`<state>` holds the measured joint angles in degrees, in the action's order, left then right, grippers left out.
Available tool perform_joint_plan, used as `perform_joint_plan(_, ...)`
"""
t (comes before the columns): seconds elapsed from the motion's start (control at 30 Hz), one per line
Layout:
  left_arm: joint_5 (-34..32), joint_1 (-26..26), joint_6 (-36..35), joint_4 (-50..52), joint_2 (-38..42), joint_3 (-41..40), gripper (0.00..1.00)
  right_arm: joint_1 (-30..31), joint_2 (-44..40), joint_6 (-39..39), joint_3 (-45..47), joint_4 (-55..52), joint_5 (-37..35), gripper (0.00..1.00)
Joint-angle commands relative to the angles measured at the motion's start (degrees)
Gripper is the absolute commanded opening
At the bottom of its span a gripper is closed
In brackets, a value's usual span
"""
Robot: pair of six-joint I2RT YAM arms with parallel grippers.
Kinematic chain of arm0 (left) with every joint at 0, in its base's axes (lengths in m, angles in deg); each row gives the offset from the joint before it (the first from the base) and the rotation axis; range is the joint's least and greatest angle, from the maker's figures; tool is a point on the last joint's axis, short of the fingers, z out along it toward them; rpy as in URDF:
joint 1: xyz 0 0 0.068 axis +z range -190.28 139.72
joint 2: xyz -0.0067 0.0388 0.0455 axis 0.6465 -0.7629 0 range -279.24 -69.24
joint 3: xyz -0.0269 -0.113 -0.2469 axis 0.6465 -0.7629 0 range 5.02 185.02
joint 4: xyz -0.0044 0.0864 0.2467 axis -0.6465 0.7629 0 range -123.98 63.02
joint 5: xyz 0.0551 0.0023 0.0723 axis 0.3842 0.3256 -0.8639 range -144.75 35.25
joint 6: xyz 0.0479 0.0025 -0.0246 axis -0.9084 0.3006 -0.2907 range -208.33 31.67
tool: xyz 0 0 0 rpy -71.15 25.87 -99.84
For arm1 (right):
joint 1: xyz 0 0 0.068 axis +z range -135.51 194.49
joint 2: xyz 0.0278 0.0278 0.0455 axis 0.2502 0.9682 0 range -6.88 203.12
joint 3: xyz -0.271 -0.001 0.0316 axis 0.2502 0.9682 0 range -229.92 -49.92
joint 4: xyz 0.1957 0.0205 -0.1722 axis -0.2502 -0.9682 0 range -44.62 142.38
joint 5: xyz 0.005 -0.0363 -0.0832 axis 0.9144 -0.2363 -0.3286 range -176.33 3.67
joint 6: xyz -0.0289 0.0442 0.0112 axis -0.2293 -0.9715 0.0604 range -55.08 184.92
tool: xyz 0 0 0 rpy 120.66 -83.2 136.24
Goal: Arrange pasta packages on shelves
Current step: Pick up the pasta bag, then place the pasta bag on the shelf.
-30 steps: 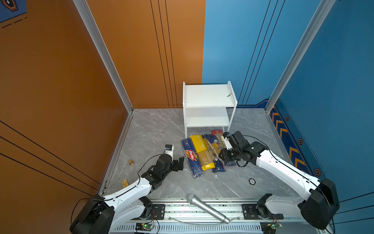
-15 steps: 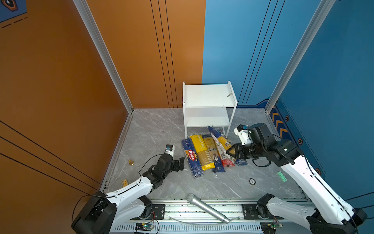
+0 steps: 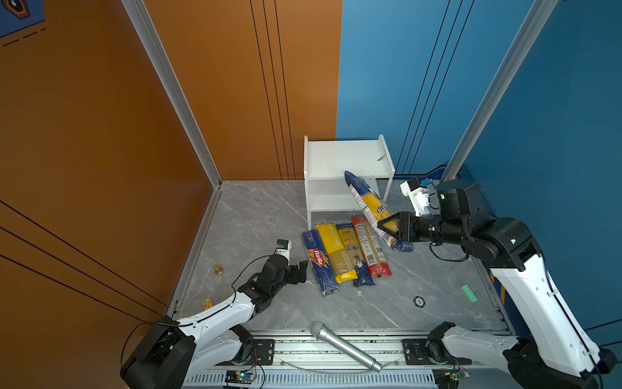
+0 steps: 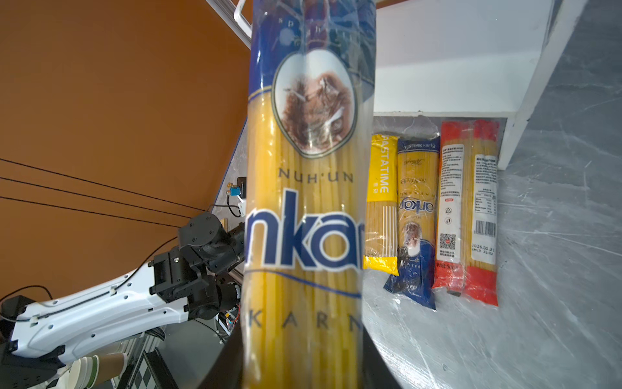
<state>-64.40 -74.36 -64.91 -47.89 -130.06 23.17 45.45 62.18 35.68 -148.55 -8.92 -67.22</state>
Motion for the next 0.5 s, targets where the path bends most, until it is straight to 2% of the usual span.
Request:
perform_joint_plan(0.0, 1.1, -0.5, -0.8, -0.8, 0.2, 1.6, 0.98, 0.0, 2.9, -1.0, -6.4, 11.5, -2.4, 0.00)
perform_joint_plan(0.23, 1.5, -0.5, -1.3, -0.8, 0.8, 2.0, 0.98, 0.0, 9.8, -2.2, -12.1, 19.8, -7.9, 0.00)
perform_joint_plan(0.47, 1.8, -0.5, -1.6, -0.8, 1.2, 2.4, 0.98, 0.3, 15.3, -4.7, -12.4, 31.1, -9.6, 0.00)
